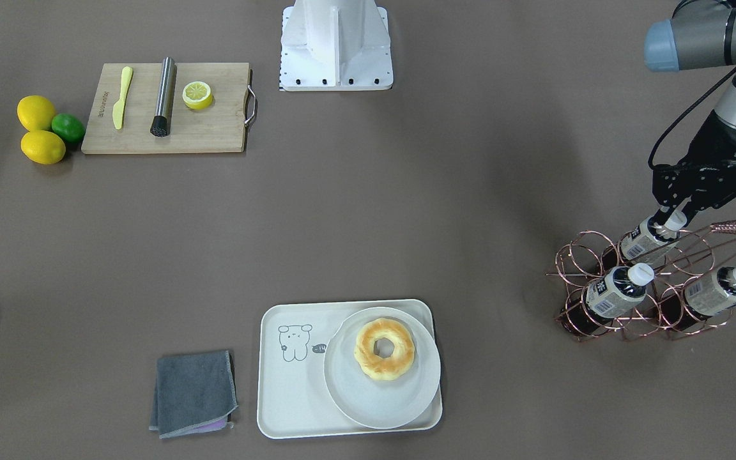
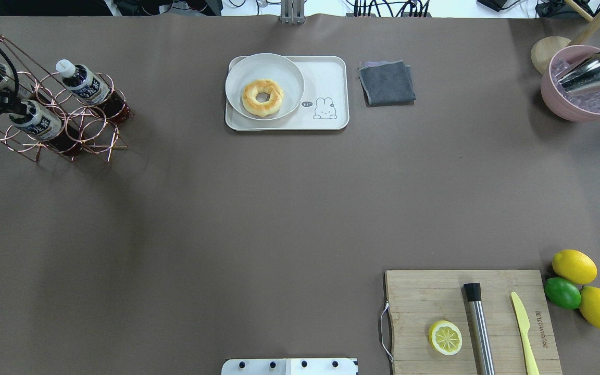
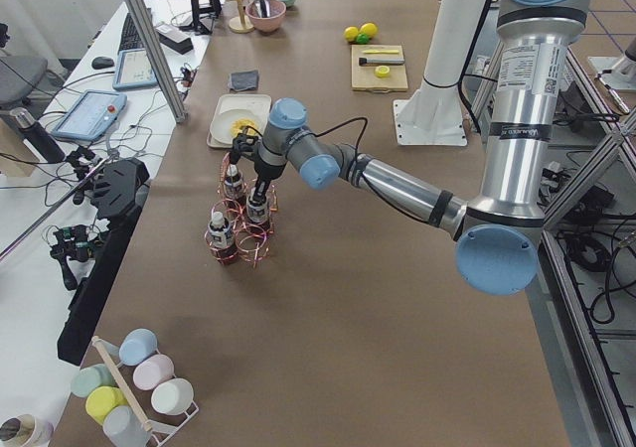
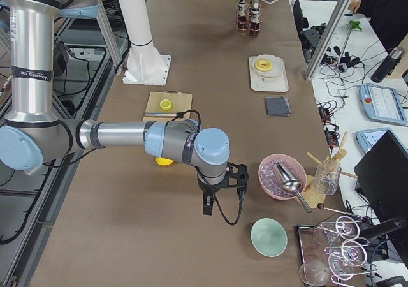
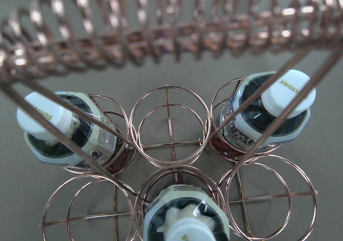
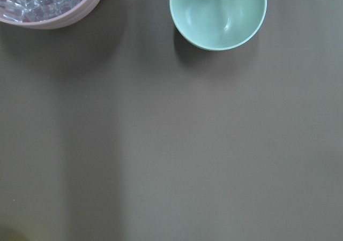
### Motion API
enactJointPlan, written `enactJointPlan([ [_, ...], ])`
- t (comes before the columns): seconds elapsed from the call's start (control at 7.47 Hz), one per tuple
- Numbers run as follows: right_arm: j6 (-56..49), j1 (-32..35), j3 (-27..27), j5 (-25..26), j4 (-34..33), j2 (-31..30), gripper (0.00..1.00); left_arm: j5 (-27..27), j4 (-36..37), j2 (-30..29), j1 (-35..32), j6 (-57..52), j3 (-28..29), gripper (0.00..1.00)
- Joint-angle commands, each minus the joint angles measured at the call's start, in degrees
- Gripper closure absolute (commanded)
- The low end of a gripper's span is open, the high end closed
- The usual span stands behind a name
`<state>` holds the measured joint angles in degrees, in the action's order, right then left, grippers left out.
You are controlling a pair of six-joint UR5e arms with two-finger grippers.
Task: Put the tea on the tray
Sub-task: 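Move the left gripper over the copper rack and lower onto a tea bottle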
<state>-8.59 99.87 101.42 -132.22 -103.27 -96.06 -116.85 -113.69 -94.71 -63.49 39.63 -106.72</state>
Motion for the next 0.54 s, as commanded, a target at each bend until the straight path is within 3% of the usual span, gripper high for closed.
enactJointPlan([
  [0.0, -0.02, 1.2, 0.36, -0.14, 0.0, -0.36, 0.0, -0.3, 0.13, 0.41, -0.84, -2.88, -0.76, 1.0],
  [0.4, -0.11, 1.47, 0.27, -0.14, 0.0, -0.97, 0.0, -6.88, 0.83, -0.38, -5.92, -2.98, -2.17, 1.0],
])
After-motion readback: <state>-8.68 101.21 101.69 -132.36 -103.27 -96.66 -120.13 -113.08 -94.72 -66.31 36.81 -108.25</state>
